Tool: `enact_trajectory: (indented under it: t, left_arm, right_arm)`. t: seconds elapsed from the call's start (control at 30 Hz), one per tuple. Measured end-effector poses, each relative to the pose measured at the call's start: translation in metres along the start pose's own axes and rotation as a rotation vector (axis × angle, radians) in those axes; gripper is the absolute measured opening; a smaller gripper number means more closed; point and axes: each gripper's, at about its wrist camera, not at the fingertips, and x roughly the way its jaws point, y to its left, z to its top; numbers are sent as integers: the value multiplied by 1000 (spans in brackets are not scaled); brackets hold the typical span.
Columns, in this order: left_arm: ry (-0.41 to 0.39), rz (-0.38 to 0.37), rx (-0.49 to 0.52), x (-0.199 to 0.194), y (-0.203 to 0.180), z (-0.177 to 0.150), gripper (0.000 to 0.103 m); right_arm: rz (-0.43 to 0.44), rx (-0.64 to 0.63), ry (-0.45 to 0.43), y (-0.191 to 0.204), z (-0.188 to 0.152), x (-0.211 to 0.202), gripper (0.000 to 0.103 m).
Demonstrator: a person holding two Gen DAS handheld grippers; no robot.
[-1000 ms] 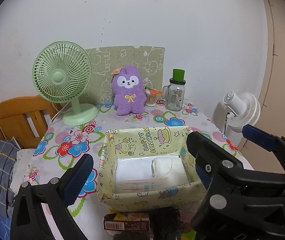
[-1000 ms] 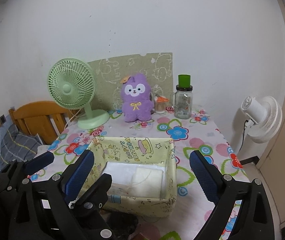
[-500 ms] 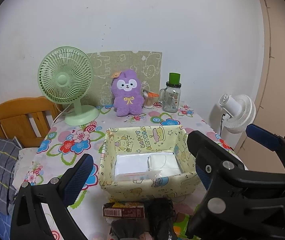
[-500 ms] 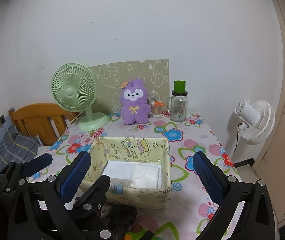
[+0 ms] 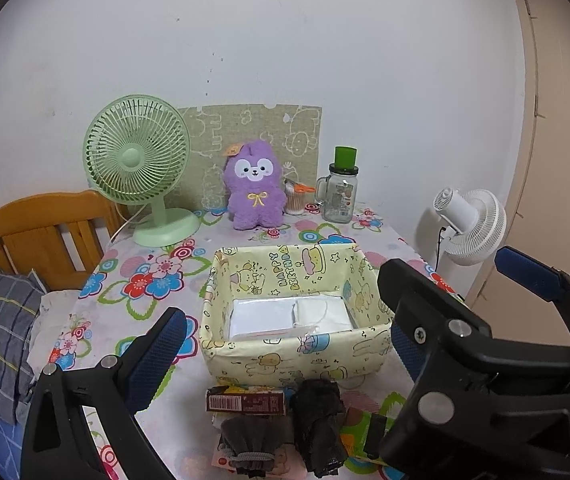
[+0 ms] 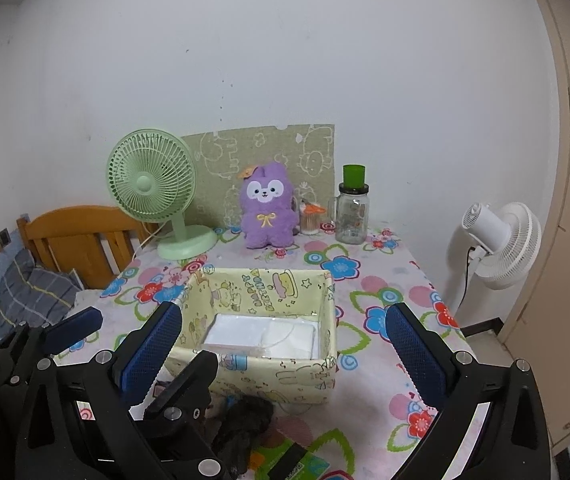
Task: Organize soft objects
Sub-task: 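Withdraw both open grippers from the box toward the remaining items, then grasp the gray glove with the left gripper while the right gripper grasps the black glove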
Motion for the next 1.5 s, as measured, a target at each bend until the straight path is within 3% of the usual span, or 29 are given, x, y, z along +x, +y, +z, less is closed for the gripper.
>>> enact_trajectory:
  t: [0.43, 0.57, 1.23, 1.5]
  left_arm:
    - [-37, 13, 2, -19, -1, -15, 103]
    - [-50, 23, 6, -22, -3, -24, 103]
    - [0, -17, -5, -13, 1, -56, 103]
    - [22, -50, -12, -6, 8, -64, 103]
  right_arm:
    - [-11, -11, -48, 3, -16, -21, 103]
    - [3, -12, -20, 4, -26, -21, 103]
    - [-11, -13, -16, 14, -55, -18, 103]
    - [29, -24, 10, 17, -62, -3, 103]
